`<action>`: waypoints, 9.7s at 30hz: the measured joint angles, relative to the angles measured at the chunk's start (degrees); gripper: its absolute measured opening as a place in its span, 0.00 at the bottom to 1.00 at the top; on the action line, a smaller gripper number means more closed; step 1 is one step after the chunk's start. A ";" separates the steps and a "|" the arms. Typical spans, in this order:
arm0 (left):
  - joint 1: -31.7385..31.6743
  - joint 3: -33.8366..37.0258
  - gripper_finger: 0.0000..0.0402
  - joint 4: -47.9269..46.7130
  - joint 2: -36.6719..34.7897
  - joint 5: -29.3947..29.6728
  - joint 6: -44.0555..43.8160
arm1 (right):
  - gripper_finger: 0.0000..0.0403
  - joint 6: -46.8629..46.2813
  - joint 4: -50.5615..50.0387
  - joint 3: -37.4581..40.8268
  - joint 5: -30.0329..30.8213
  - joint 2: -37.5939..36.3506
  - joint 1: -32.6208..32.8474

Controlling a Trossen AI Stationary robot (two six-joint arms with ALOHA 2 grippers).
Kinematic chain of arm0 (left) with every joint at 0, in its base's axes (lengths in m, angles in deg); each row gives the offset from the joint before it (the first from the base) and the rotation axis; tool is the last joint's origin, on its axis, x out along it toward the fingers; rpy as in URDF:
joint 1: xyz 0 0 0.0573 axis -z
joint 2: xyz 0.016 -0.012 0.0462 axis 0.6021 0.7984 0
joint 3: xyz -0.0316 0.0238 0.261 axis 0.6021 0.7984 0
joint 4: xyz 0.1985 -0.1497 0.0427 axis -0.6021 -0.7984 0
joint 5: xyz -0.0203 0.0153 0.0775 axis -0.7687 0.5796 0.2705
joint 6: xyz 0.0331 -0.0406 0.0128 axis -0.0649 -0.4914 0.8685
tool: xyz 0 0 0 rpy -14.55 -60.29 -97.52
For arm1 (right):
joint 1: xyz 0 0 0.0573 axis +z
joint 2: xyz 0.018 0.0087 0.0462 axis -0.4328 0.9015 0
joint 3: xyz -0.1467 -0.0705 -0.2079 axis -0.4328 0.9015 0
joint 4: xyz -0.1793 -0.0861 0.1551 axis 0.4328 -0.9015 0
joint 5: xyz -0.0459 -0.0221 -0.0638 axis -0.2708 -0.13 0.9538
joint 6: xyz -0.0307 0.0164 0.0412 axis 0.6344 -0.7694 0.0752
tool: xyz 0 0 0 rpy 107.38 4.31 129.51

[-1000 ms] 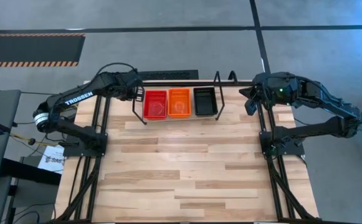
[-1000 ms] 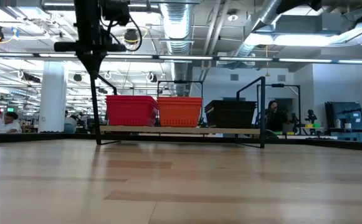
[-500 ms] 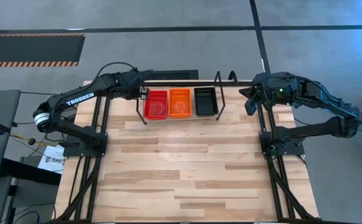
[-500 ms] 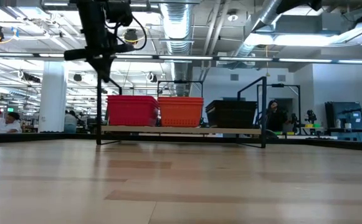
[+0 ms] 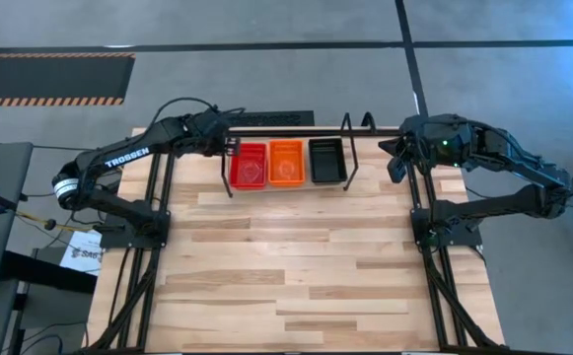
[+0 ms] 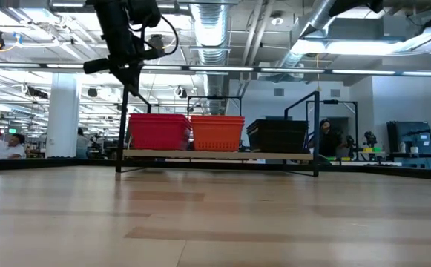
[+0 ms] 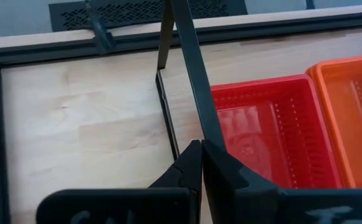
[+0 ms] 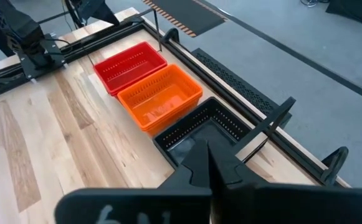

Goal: Stack baskets on shelf by color
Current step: Adjust the shelf, then return to Home Position

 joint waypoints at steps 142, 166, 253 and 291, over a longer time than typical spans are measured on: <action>14.55 43.92 0.00 38.99 -35.00 -6.53 22.60 | 0.00 -4.07 45.18 45.16 -22.60 -51.62 5.36; 20.60 43.91 0.00 45.65 -39.37 -22.92 19.46 | 0.00 -7.45 43.39 49.35 -24.09 -51.25 5.72; 36.09 65.33 0.00 49.93 -75.03 -15.47 40.59 | 0.07 14.67 50.68 66.88 -15.22 -51.66 16.65; 36.06 65.29 0.00 48.67 -75.03 -15.38 40.26 | 0.07 5.42 44.45 66.90 -15.30 -51.53 18.71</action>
